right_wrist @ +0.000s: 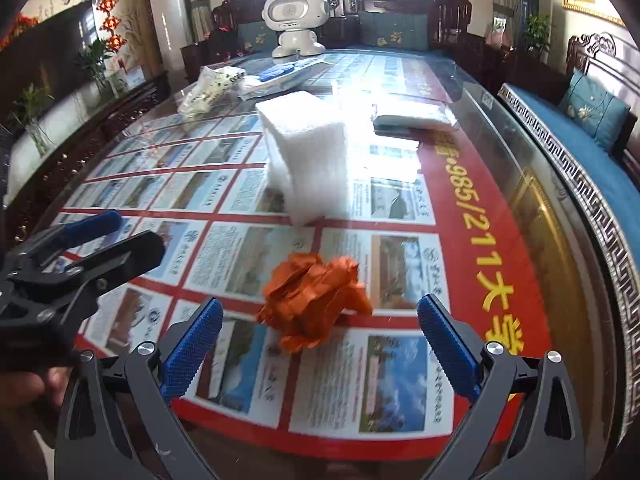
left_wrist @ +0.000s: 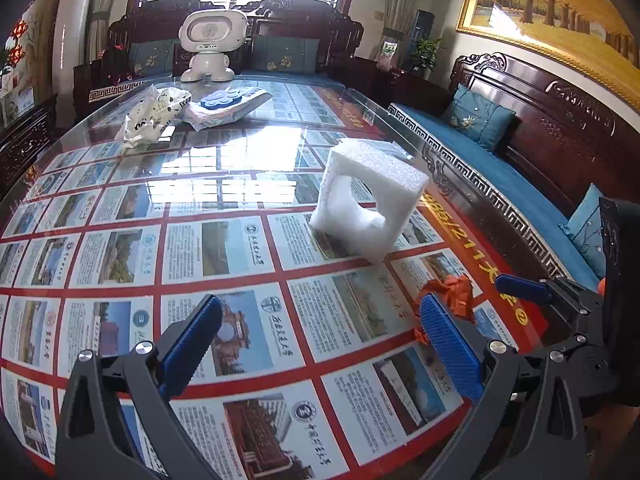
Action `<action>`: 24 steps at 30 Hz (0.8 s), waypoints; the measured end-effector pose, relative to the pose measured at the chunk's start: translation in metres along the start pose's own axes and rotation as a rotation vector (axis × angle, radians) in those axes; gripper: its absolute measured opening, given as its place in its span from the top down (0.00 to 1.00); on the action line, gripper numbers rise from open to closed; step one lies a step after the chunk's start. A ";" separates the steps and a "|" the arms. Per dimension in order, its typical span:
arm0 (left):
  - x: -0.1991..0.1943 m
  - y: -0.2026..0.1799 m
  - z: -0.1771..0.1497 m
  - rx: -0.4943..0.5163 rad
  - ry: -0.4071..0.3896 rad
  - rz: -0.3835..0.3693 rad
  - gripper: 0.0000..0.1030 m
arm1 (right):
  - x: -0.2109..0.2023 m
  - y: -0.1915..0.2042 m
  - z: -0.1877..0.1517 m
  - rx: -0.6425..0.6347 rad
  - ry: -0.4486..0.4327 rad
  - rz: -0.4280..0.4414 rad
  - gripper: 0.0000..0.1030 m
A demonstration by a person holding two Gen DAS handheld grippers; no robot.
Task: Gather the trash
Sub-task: 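Grasp the orange crumpled paper with the right gripper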
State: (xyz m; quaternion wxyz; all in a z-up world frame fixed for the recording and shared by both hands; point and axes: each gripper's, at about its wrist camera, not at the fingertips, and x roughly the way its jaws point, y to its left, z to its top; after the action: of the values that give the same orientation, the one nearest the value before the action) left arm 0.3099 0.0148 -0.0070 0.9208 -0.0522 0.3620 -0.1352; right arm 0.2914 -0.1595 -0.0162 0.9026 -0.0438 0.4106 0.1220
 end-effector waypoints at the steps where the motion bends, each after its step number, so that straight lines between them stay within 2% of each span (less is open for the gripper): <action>1: 0.002 0.001 0.003 -0.002 0.001 0.004 0.04 | 0.004 0.001 0.003 -0.010 0.004 -0.006 0.09; 2: 0.004 0.002 0.005 -0.003 0.001 0.007 0.04 | 0.009 0.001 0.005 -0.016 0.013 -0.020 0.10; 4: 0.009 0.003 0.009 -0.004 0.006 0.018 0.04 | 0.018 -0.004 0.007 -0.002 0.043 -0.064 0.21; 6: 0.013 0.003 0.014 -0.005 0.009 0.019 0.04 | 0.027 -0.009 0.009 0.022 0.071 -0.044 0.49; 7: 0.013 0.002 0.014 -0.006 0.005 0.017 0.04 | 0.030 -0.013 0.007 0.046 0.081 0.000 0.52; 9: 0.014 -0.001 0.016 -0.003 0.001 0.012 0.04 | 0.029 -0.017 0.004 0.062 0.071 0.036 0.53; 24: 0.038 -0.028 0.023 0.039 0.025 -0.027 0.04 | 0.000 -0.045 -0.011 0.101 0.033 0.074 0.54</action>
State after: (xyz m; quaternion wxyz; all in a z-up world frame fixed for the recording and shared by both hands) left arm 0.3465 -0.0226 -0.0092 0.9152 -0.0375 0.3699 -0.1553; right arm 0.2950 -0.2050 -0.0249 0.8917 0.0148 0.4322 0.1337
